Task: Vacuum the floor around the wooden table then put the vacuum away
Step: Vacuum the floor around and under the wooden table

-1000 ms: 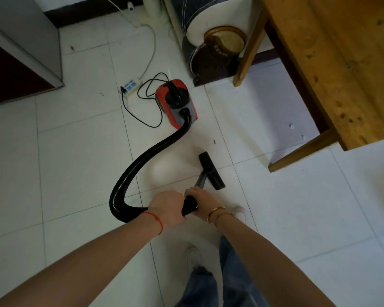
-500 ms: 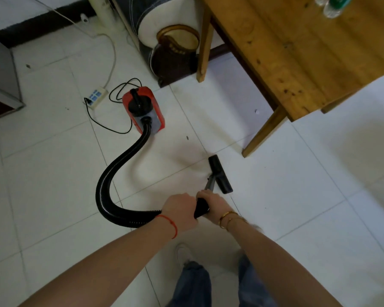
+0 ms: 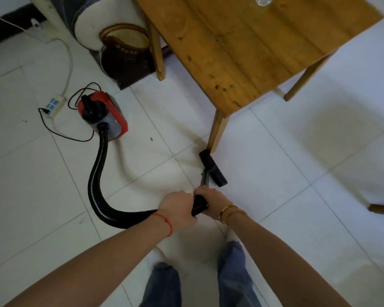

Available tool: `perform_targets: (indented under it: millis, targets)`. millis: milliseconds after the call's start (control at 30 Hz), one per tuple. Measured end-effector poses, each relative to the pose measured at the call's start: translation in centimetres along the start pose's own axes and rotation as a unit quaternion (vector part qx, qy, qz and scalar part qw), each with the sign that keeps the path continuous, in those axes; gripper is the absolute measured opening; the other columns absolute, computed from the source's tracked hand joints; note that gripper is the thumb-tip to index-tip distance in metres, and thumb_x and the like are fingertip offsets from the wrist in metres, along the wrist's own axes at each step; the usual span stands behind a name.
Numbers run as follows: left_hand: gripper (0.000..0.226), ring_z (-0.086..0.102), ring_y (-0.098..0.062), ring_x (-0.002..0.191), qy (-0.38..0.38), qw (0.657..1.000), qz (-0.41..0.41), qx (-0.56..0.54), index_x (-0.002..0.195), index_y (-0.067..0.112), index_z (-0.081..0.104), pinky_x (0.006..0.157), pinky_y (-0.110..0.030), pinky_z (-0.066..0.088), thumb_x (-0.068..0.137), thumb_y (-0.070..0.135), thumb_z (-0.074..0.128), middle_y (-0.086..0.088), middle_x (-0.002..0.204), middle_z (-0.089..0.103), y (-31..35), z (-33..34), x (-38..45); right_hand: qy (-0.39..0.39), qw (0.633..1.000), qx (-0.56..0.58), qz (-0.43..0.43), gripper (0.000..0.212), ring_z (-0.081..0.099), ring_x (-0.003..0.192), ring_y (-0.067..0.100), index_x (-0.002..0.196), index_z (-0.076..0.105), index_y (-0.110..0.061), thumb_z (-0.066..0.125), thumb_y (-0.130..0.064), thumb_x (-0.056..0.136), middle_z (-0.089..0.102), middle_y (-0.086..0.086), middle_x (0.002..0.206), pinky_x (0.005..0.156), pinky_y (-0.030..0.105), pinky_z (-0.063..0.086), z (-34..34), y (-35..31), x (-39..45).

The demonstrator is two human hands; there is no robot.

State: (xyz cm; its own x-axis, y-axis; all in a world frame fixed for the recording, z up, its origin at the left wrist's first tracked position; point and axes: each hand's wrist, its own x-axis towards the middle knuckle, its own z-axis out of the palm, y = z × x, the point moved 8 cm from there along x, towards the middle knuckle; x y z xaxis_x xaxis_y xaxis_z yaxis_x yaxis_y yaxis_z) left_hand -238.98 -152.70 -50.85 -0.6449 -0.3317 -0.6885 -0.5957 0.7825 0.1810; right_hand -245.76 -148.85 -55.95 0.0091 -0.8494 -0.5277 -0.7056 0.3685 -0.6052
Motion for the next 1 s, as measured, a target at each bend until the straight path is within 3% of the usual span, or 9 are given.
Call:
perform_targets:
  millis: [267,567,867,1000]
  targets:
    - [0.015,0.045,-0.015,0.053,0.026,1.000,-0.004,0.002,0.067,0.022,0.047,0.045,-0.022,0.030,0.073,0.033,0.056,0.007,0.055,0.038,6.5,-3.3,2.9,-0.012,0.999,0.043,-0.016,0.023,0.059,0.092,0.026,0.102,0.057,-0.013,0.066,-0.013,0.081,0.060,0.008,0.106,0.090,0.037,0.049,-5.0,5.0,-3.0]
    - [0.024,0.042,-0.014,0.049,0.023,0.999,-0.032,0.014,0.056,0.025,0.035,0.042,-0.022,0.026,0.070,0.031,0.054,0.007,0.054,0.039,6.9,-3.6,3.1,0.001,0.998,0.061,-0.017,0.020,0.059,0.091,0.030,0.101,0.058,-0.006,0.061,-0.004,0.081,0.059,0.013,0.105,0.087,0.040,0.049,-5.6,5.3,-3.0]
    - [0.014,0.045,-0.016,0.055,0.019,0.999,-0.027,0.035,0.071,0.021,0.045,0.051,-0.025,0.034,0.073,0.030,0.056,0.006,0.057,0.036,6.1,-1.9,0.6,0.014,0.997,0.076,0.001,0.022,0.059,0.094,0.028,0.102,0.057,-0.007,0.064,-0.006,0.081,0.061,0.011,0.106,0.091,0.037,0.049,-3.0,3.6,-4.3]
    - [0.014,0.050,-0.018,0.062,0.012,0.998,-0.025,0.047,0.076,0.021,0.048,0.054,-0.026,0.037,0.076,0.031,0.057,0.003,0.066,0.046,5.8,-0.7,-0.7,0.023,0.996,0.081,0.015,0.020,0.060,0.094,0.026,0.101,0.057,-0.007,0.063,-0.005,0.082,0.062,0.011,0.103,0.091,0.038,0.050,-1.2,2.9,-5.1]
